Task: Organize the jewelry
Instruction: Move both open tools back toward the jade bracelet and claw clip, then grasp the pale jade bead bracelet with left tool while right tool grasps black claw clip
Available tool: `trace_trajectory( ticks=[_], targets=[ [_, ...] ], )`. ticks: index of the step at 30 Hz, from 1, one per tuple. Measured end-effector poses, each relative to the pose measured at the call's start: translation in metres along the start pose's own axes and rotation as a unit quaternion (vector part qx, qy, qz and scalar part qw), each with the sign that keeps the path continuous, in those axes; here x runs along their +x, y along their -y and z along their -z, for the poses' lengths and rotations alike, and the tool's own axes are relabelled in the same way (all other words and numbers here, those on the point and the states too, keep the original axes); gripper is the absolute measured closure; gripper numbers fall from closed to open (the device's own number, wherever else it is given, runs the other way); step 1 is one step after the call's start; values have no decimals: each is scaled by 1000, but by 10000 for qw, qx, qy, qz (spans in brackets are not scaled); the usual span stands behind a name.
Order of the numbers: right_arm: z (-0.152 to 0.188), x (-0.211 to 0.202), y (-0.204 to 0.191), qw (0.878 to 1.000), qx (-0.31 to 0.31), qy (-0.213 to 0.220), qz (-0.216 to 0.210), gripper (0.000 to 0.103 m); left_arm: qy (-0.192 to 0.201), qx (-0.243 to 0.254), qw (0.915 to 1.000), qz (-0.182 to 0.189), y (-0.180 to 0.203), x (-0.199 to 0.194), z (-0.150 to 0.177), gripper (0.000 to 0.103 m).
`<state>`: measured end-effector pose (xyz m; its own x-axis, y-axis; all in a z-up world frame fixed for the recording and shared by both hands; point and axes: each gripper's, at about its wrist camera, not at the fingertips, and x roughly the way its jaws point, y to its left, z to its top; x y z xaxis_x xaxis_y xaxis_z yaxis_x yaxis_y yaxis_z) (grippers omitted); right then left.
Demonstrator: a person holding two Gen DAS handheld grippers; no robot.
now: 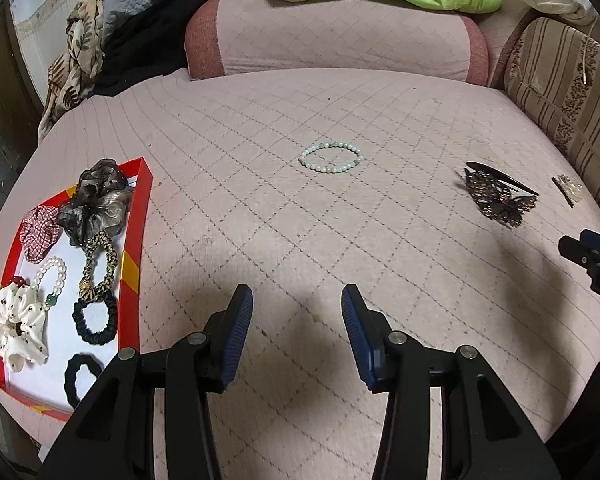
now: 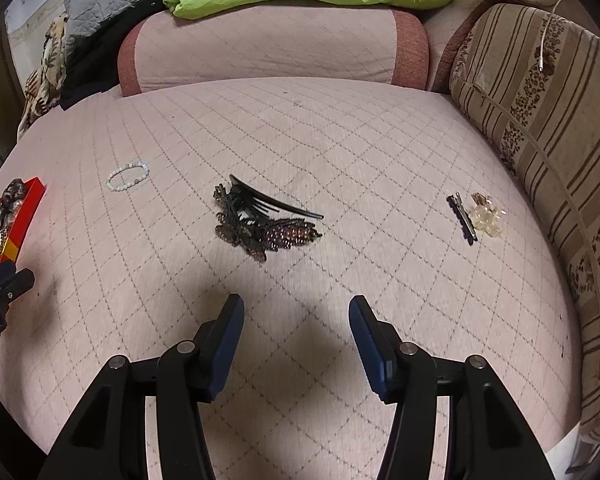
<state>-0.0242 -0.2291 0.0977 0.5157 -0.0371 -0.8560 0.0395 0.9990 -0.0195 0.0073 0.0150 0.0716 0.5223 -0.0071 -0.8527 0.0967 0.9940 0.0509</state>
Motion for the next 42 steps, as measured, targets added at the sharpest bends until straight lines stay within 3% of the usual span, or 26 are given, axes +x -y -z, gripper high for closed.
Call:
trace_trajectory(
  ticks=[6, 14, 19, 24, 28, 33, 39, 41, 42],
  targets=[
    [-13, 7, 1, 10000, -47, 39, -15, 44, -106, -79, 9999, -44, -10, 19, -13, 58],
    [-31, 16, 9, 9998, 30, 31, -211, 43, -128, -207, 9997, 3, -24, 45, -53, 58],
    [-47, 17, 8, 9988, -110, 191, -436, 36, -195, -189, 9992, 290, -19, 71, -87, 58],
    [-69, 27, 5, 9972, -312, 377, -562, 36, -243, -189, 9978, 586, -13, 100, -113, 58],
    [-78, 47, 1, 9942, -427, 177, -966, 36, -386, -254, 9953, 854, -12, 125, -125, 59],
    [-80, 76, -3, 9939, -619, -103, -907, 36, -326, 27, 9959, 838, -4, 141, -129, 64],
    [-77, 97, 4, 9927, -479, -219, -1087, 41, -195, 270, 9963, 790, 4, 147, -130, 64],
    [-77, 98, 5, 9917, -420, -212, -1200, 49, -124, 416, 9968, 666, 10, 148, -130, 64],
    [-77, 97, 4, 9910, -405, -209, -1259, 60, -98, 476, 9968, 632, 13, 148, -129, 67]
  ],
)
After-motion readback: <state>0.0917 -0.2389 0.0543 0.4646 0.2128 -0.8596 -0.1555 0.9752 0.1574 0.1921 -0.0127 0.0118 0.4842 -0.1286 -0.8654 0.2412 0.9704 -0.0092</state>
